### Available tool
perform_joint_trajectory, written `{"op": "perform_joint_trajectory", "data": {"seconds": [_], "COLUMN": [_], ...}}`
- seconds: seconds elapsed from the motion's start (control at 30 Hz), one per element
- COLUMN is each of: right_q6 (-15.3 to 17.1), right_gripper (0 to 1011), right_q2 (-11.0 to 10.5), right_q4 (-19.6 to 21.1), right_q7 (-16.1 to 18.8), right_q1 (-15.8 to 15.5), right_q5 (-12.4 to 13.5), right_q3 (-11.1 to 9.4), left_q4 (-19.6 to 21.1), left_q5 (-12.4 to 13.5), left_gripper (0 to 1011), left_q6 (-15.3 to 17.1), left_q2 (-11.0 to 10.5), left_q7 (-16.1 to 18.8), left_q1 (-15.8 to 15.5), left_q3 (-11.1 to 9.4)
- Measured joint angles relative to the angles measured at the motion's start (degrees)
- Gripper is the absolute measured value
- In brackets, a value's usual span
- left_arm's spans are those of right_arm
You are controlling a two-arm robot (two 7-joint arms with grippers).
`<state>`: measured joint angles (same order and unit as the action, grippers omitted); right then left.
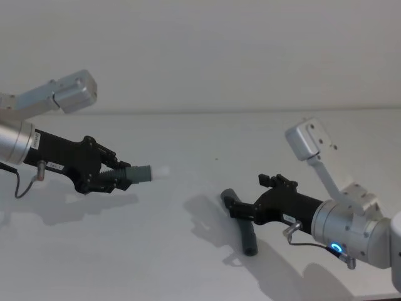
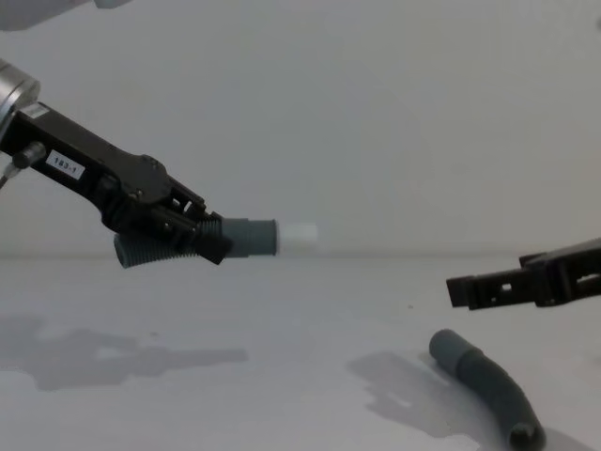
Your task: Use both hands to pick up one end of the pipe from the table, align the ends, and insert them.
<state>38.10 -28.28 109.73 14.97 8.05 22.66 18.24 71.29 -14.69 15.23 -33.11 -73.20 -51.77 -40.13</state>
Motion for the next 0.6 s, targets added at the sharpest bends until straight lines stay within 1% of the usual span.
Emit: {"op": "perform_joint_trajectory", "data": {"seconds": [0.17, 0.6], "right_q6": [1.2, 3.4], "right_gripper": [1004, 1004], "right_q2": [0.6, 2.6], "right_q4": [-1.0, -3.2], "right_q7": [-0.6, -1.9], "right_q1": [0.2, 0.8], "right_q5": [-0.6, -1.2], "right_q3": [0.7, 1.2], "left_q4": [0.0, 0.0], "left_q5": [0.0, 0.0], "left_gripper": [325, 325], "left_q6": [0.0, 0.0], "left_q2": [0.0, 0.0], "left_q7": [0.0, 0.0], "left_q1": [0.0, 0.0], "left_q3": [0.0, 0.0]}}
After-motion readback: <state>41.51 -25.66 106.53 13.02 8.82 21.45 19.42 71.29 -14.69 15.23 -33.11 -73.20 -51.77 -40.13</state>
